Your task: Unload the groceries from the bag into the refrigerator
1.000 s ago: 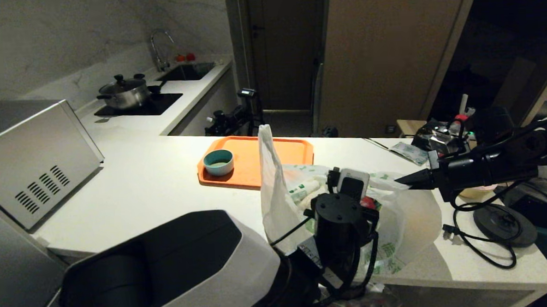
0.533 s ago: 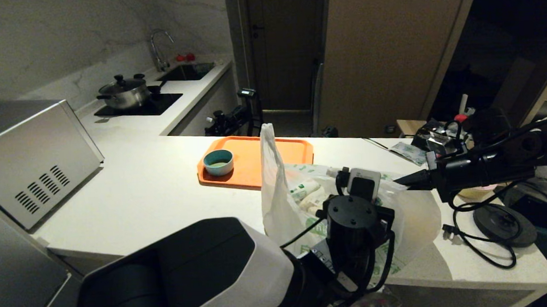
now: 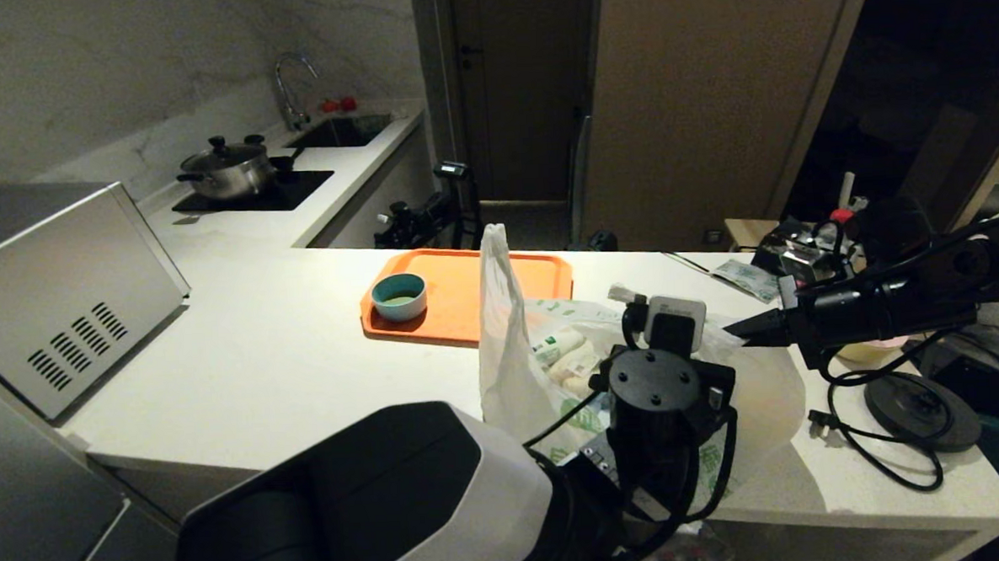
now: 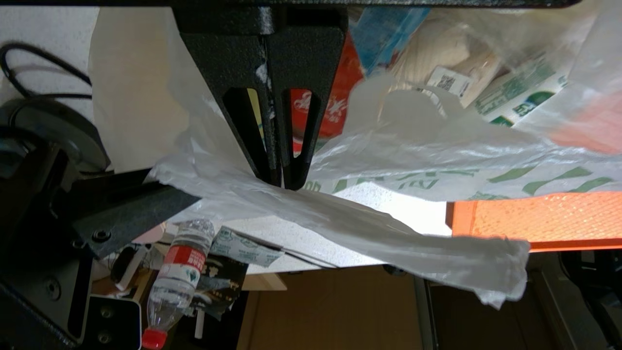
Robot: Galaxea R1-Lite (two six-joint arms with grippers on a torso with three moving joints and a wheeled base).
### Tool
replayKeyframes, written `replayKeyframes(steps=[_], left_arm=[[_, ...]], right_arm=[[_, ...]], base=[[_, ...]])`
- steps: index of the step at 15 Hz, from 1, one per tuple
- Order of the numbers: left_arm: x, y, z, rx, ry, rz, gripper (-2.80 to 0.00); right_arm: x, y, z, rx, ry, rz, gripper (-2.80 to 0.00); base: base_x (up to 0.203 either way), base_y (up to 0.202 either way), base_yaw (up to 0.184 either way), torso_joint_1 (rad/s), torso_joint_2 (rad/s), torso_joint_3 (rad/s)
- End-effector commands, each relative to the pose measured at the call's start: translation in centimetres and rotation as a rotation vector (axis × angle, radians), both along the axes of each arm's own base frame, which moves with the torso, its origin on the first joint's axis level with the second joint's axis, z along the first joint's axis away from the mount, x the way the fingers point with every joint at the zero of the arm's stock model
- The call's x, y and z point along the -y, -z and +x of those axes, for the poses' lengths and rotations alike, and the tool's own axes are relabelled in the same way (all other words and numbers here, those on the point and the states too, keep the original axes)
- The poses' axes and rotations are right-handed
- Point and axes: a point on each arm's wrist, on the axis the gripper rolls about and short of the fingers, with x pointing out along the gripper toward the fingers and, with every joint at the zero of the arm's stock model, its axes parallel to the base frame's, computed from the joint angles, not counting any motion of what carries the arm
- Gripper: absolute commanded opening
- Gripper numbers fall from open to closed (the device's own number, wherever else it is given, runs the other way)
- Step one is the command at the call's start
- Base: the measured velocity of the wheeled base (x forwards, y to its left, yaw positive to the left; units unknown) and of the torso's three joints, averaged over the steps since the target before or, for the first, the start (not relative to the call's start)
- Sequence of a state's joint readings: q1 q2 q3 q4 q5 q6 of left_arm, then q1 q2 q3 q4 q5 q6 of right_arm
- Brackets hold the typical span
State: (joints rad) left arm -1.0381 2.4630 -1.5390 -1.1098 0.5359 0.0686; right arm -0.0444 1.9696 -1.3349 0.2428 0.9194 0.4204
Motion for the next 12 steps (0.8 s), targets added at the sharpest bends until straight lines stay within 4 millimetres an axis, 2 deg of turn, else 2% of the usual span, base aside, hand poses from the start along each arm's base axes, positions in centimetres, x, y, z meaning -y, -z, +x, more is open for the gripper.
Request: replayKeyframes(steps=[1,12], left_arm=[[0.5,0.8,0.3,0.001,-0.008,0.001,-2.8],[0.7,0.5,2.7,0.0,-0.048,0.005,-2.8]], right_arm=[[0.0,0.1,0.0,-0.007,-0.002,0.006,-2.8],[0.0,0.1,-0.2,-0.008,-0.003,0.005,-2.8]], base=[[0.0,0.0,0.0,0.0,0.0,0.0],[0.0,0.0,0.0,0.0,0.0,0.0]])
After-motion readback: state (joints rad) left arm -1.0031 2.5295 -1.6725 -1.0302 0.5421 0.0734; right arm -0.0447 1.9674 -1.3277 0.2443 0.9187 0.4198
